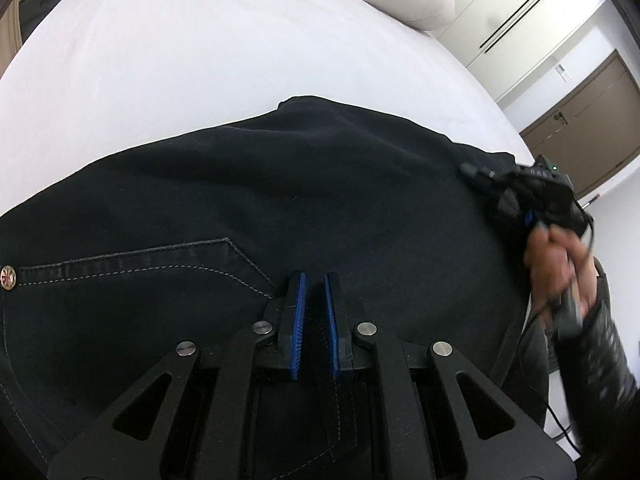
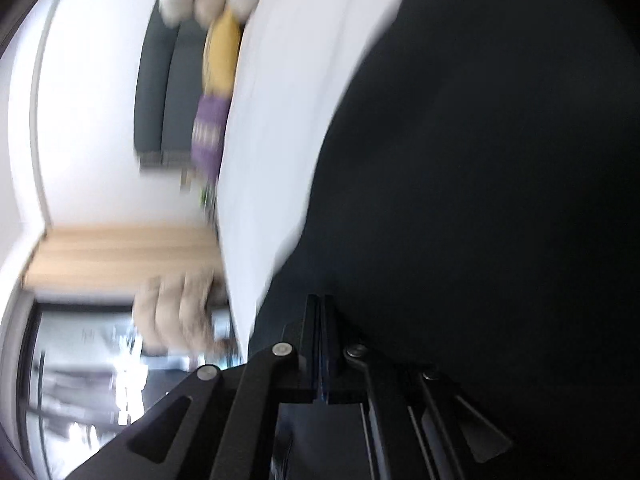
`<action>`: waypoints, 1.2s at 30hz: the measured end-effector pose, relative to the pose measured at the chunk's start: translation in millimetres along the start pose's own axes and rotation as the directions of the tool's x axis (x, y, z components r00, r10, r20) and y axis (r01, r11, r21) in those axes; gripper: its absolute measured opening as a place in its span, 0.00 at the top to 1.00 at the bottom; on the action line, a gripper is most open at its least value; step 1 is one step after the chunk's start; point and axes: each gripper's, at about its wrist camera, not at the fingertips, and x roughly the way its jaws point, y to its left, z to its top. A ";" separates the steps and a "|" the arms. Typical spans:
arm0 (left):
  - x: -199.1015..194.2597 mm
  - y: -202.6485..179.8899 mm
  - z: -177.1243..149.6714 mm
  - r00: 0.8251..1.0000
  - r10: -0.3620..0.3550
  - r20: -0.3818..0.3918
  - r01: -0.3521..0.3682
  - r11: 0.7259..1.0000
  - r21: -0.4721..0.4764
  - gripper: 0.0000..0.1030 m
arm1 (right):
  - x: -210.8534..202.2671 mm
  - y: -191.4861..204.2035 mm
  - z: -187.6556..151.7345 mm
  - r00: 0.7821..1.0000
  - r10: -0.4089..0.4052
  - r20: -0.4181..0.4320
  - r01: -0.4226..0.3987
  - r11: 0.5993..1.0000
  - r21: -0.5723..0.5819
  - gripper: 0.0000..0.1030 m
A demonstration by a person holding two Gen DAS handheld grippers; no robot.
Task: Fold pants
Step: 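Fold the jeans over with the right gripper toward the left gripper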
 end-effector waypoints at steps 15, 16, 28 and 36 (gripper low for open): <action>9.0 8.2 -4.1 0.999 -0.018 0.028 0.019 1.000 -0.017 0.91 | -190.7 -54.8 111.1 0.844 -0.251 0.474 0.169 0.963 0.210 0.98; 7.8 6.9 -4.6 0.999 -0.007 0.032 0.008 1.000 -0.016 0.91 | -192.9 -47.2 101.0 0.859 -0.221 0.463 0.157 0.972 0.172 0.98; 2.4 -4.8 -2.0 0.996 0.091 0.016 -0.092 0.993 0.071 0.91 | 51.2 46.9 -137.2 0.950 -0.071 -0.305 0.002 0.975 -0.221 1.00; -63.7 105.5 -39.4 0.988 0.081 0.131 -0.080 0.997 -0.017 0.91 | 26.2 26.5 -101.7 0.987 -0.049 -0.152 0.028 0.990 -0.137 1.00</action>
